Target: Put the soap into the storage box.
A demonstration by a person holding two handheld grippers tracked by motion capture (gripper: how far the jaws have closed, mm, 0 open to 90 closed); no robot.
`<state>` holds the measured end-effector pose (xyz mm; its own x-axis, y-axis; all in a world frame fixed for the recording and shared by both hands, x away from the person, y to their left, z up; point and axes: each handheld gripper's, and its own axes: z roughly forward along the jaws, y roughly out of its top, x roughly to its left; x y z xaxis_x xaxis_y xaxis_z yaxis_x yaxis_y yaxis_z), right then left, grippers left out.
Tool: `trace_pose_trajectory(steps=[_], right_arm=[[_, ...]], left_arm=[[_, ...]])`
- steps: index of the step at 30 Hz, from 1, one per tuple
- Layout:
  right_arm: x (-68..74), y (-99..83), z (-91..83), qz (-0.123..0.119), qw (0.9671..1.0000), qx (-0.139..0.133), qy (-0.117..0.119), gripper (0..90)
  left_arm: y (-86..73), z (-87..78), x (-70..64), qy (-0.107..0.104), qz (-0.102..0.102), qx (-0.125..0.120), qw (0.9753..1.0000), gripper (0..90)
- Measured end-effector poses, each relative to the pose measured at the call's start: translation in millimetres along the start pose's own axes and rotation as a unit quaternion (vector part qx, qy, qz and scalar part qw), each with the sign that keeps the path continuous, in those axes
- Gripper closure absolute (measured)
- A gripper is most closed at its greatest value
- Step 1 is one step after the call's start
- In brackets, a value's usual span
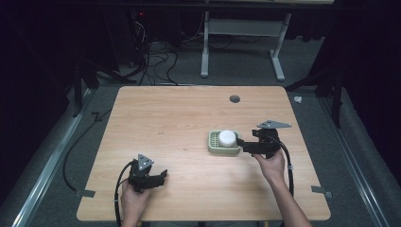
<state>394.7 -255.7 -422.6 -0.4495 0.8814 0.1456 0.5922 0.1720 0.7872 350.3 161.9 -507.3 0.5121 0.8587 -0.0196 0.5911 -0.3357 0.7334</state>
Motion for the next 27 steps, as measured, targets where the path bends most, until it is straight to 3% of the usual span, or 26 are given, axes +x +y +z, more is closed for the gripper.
trace_pose_trajectory(steps=[27], right_arm=[[-10.8, -14.4, -26.9, 0.011, 0.9998, -0.013, -0.009, 20.1]], left_arm=[[0.0, 0.0, 0.0, 0.000, 0.000, 0.000, 1.0000, 19.8]])
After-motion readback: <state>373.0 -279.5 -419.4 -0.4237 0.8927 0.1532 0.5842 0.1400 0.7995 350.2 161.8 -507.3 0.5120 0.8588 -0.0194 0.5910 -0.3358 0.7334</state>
